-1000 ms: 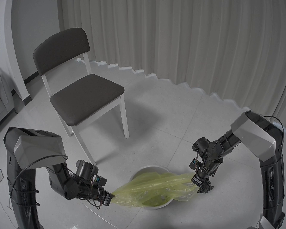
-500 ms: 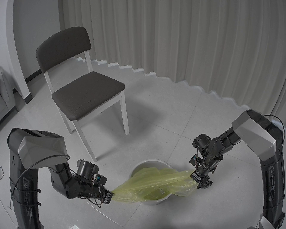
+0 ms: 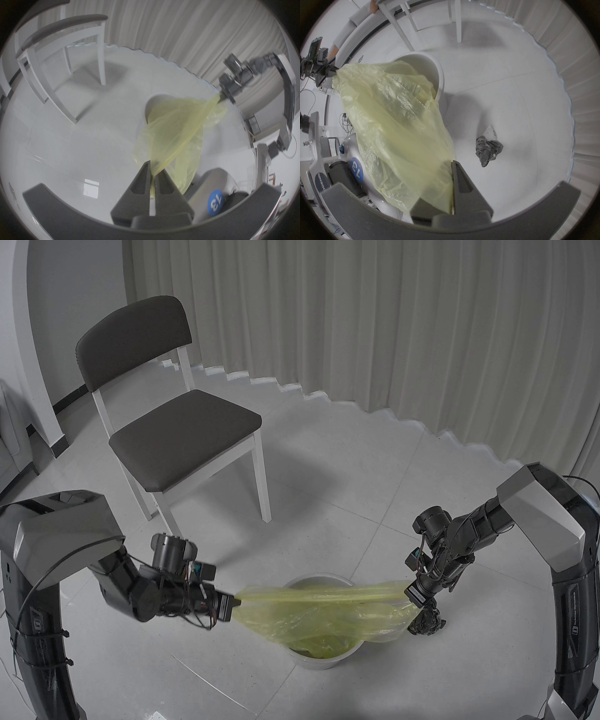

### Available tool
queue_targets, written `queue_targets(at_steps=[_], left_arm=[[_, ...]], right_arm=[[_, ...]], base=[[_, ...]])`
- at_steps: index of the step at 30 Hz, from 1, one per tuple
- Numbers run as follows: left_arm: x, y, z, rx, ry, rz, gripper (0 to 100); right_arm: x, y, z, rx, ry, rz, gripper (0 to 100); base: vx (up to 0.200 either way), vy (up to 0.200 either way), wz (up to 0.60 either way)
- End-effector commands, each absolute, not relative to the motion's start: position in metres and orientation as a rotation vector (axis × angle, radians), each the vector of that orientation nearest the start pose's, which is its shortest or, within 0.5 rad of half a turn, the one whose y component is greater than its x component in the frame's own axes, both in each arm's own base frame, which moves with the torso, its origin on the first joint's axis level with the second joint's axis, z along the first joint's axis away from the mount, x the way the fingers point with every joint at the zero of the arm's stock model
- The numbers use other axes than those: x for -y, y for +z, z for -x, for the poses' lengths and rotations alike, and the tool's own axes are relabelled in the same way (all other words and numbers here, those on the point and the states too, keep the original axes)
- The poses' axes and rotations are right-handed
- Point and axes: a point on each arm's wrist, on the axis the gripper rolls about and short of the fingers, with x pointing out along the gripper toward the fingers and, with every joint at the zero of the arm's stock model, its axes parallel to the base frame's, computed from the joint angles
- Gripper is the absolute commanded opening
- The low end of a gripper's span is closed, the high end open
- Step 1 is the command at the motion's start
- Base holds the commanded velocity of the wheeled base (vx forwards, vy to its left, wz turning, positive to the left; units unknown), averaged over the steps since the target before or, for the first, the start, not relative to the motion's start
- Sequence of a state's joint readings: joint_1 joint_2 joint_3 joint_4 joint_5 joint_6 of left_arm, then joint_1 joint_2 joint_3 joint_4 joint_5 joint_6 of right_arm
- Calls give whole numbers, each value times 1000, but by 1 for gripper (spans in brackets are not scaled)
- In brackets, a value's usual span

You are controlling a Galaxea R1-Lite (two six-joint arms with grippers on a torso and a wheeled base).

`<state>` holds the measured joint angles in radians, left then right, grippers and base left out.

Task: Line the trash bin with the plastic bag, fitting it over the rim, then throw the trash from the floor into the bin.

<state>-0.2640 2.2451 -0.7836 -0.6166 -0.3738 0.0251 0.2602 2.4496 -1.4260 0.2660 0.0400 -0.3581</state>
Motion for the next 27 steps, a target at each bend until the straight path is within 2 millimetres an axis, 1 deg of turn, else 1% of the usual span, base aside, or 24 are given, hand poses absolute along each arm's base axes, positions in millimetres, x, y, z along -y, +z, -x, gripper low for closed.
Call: queue_targets(at_steps=[1, 3, 4, 5, 8, 10, 12, 13, 16, 17, 21, 24, 26, 27], left_arm=[[114, -9, -402, -781, -538, 107, 0], [117, -17, -413, -777, -506, 96, 0], [117, -18, -414, -779, -504, 95, 0], [117, -24, -417, -799, -492, 93, 0], [117, -30, -411, -854, -492, 85, 0], [115, -34, -400, -901, -501, 76, 0], [114, -37, -377, -962, -549, 12, 0], [113, -38, -372, -975, -559, -6, 0], [104, -36, -348, -1019, -609, -97, 0], [101, -35, -344, -1027, -619, -114, 0], [87, -34, -317, -1086, -667, -193, 0], [77, -25, -298, -1093, -745, -233, 0], [68, -17, -288, -1105, -791, -234, 0], [68, -17, -288, -1105, -791, -234, 0]], right_arm=[[-112, -24, -425, -1183, 430, 377, 0], [-113, -26, -431, -1164, 424, 368, 0], [-113, -26, -431, -1163, 422, 367, 0], [-115, -29, -433, -1158, 414, 352, 0], [-117, -33, -428, -1183, 415, 345, 0], [-121, -37, -422, -1208, 431, 359, 0], [-131, -42, -410, -1239, 463, 384, 0], [-132, -44, -408, -1246, 469, 389, 0], [-138, -48, -398, -1269, 502, 426, 0], [-138, -47, -396, -1274, 510, 433, 0], [-136, -44, -379, -1302, 556, 487, 0], [-130, -39, -364, -1323, 586, 525, 0], [-127, -29, -359, -1312, 603, 547, 0], [-127, -29, -359, -1312, 603, 547, 0]], base=[[0, 0, 0], [0, 0, 0], [0, 0, 0], [0, 0, 0], [0, 0, 0], [0, 0, 0], [0, 0, 0], [0, 0, 0], [0, 0, 0], [0, 0, 0], [0, 0, 0], [0, 0, 0], [0, 0, 0], [0, 0, 0]])
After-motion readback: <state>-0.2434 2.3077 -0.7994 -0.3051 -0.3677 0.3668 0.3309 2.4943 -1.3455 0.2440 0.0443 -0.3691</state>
